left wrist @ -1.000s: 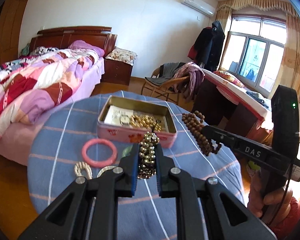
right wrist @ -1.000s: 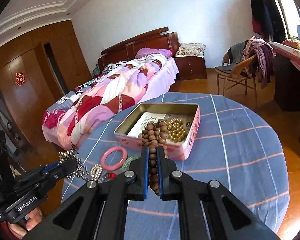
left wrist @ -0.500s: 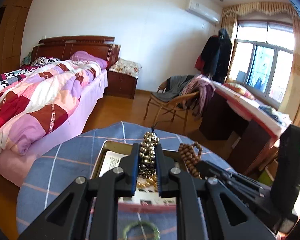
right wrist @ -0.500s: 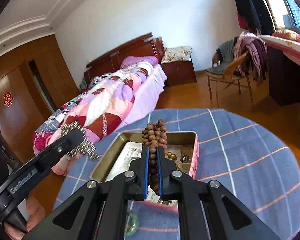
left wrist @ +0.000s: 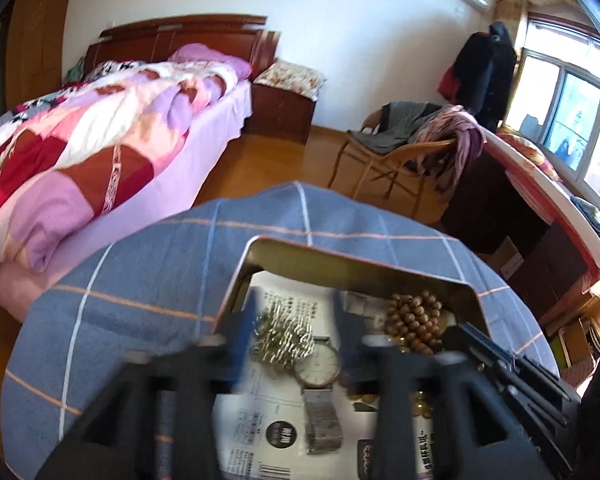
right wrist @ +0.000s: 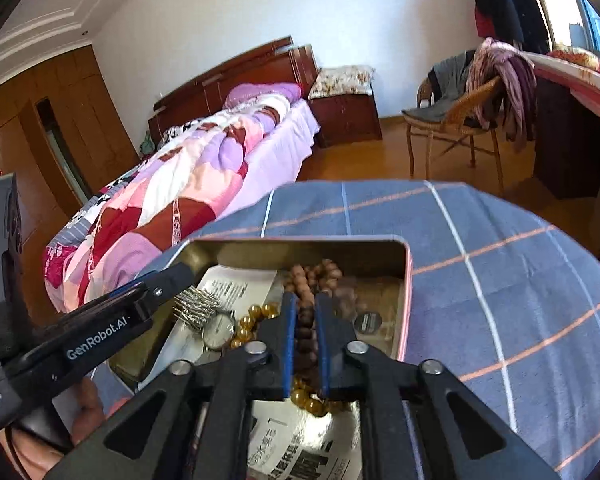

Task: Organize jewelry
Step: 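Withdraw both open tools from the tin back over the jewelry, then grasp the pearl necklace with the left tool, then grasp the red string of the coin bracelet with the right tool while the left tool holds the pearls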

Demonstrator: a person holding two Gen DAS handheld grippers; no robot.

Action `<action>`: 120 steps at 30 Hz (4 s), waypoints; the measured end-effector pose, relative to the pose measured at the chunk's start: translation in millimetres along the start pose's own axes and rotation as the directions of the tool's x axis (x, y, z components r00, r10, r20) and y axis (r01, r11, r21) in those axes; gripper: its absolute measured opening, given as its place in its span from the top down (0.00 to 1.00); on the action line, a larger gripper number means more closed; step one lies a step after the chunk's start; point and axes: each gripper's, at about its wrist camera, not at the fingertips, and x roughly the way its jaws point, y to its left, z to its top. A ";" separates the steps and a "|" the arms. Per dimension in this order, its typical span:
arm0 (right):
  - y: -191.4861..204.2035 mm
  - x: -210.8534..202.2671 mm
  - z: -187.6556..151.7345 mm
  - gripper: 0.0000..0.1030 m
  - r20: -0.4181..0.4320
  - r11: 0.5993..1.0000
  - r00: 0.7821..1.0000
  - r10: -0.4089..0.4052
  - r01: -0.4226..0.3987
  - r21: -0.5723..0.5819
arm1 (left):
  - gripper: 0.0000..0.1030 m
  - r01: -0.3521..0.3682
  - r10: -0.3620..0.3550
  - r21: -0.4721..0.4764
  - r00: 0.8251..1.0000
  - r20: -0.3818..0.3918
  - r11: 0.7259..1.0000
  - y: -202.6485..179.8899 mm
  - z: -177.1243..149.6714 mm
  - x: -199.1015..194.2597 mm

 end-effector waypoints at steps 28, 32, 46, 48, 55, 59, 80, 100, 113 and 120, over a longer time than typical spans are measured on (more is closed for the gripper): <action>20.7 -145.4 -102.2 0.40 0.007 0.997 0.997 -0.071 0.072 -0.038 | 0.29 -0.170 0.169 0.024 0.985 0.039 0.985 12.1 -113.7 -137.6; 25.2 -153.6 -115.2 0.40 -0.006 0.996 0.997 -0.071 0.070 -0.060 | 0.29 -0.183 0.182 0.017 0.983 0.030 0.983 14.7 -128.9 -145.2; 37.8 -164.7 -142.6 0.40 -0.047 0.991 0.998 -0.049 0.042 -0.130 | 0.29 -0.205 0.205 -0.028 0.979 -0.010 0.978 34.2 -163.2 -156.3; 38.5 -164.0 -144.4 0.40 -0.053 0.990 0.997 -0.048 0.041 -0.132 | 0.29 -0.208 0.207 -0.052 0.978 -0.019 0.977 39.8 -163.6 -155.4; 43.1 -164.0 -143.8 0.40 -0.055 0.990 0.998 -0.040 0.032 -0.138 | 0.30 -0.161 0.159 -0.117 0.987 -0.025 0.980 50.8 -138.6 -141.7; 44.7 -165.9 -143.8 0.40 -0.053 0.988 0.998 -0.040 0.031 -0.148 | 0.53 -0.160 0.148 -0.194 0.986 -0.078 0.968 57.5 -127.9 -119.4; 42.4 -158.9 -144.5 0.41 -0.087 0.990 0.996 0.004 -0.016 -0.137 | 0.86 -0.109 0.101 -0.053 0.987 -0.127 0.993 46.0 -155.8 -133.8; 90.6 -74.8 -125.1 0.63 -0.275 0.972 0.937 0.217 -0.233 -0.027 | 0.69 -0.092 0.088 -0.027 0.990 -0.111 0.995 45.6 -148.0 -135.3; 91.5 -80.3 -107.9 1.00 -0.216 0.964 0.944 0.250 -0.263 -0.029 | 0.51 -0.110 0.106 -0.035 0.989 -0.105 0.993 62.1 -154.1 -148.0; 75.6 -124.3 -93.6 1.00 -0.107 0.973 0.969 0.221 -0.227 -0.048 | 0.51 -0.160 0.161 0.021 0.981 -0.106 0.987 50.3 -148.0 -136.6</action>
